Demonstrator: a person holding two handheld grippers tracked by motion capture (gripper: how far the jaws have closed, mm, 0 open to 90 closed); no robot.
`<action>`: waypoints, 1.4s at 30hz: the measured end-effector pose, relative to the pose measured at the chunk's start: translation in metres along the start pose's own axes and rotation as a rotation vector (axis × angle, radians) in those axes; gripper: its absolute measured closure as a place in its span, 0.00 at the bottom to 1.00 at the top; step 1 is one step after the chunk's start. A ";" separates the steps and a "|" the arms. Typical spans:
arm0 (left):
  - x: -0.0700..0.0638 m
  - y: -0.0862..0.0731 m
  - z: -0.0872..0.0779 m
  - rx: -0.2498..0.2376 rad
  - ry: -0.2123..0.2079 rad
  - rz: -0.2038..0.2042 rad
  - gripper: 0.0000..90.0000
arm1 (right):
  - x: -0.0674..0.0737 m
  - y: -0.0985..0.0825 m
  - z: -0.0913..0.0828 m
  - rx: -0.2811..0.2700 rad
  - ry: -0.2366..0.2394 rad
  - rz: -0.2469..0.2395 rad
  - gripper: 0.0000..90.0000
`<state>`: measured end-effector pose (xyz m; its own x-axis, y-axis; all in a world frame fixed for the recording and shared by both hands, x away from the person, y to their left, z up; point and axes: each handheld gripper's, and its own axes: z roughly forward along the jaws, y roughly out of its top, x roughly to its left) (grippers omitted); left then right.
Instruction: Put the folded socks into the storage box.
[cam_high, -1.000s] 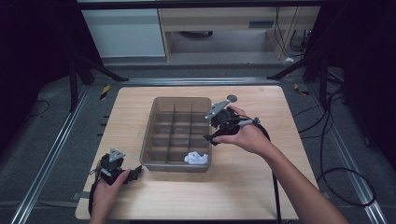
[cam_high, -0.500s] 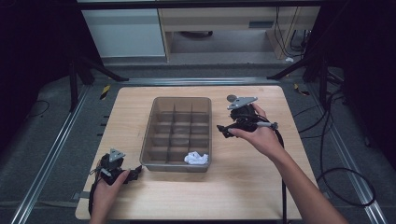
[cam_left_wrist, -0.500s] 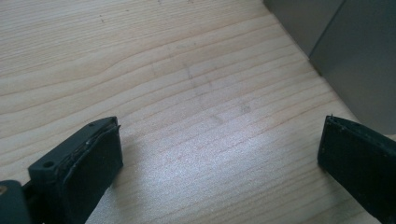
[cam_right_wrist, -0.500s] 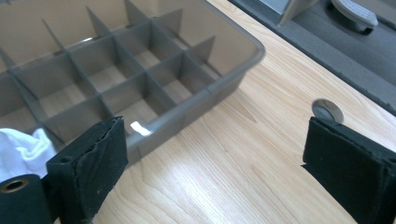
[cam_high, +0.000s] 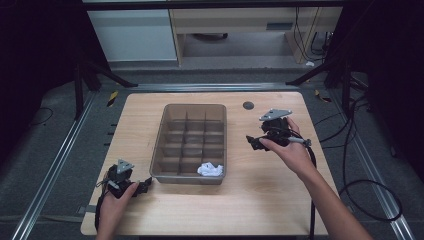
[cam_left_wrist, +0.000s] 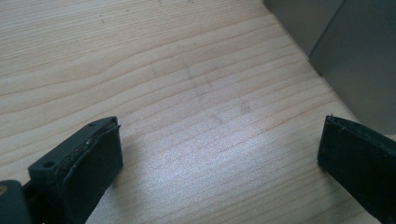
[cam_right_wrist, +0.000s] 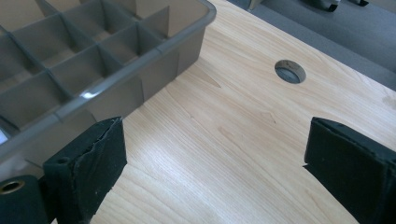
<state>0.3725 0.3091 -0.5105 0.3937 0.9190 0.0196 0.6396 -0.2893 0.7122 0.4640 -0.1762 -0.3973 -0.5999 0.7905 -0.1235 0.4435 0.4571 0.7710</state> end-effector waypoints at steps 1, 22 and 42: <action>0.000 0.000 0.000 0.000 0.000 0.000 0.00 | -0.001 -0.002 -0.001 0.000 -0.003 -0.001 0.07; 0.000 0.000 0.000 0.001 0.001 -0.001 0.00 | -0.011 -0.043 -0.002 0.048 -0.034 0.062 0.11; 0.000 0.000 0.000 0.001 0.003 -0.002 0.00 | 0.000 -0.101 0.018 0.122 -0.009 0.128 0.12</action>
<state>0.3723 0.3087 -0.5105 0.3909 0.9202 0.0201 0.6407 -0.2878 0.7118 0.4314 -0.2150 -0.4860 -0.5277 0.8487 -0.0348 0.5936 0.3978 0.6996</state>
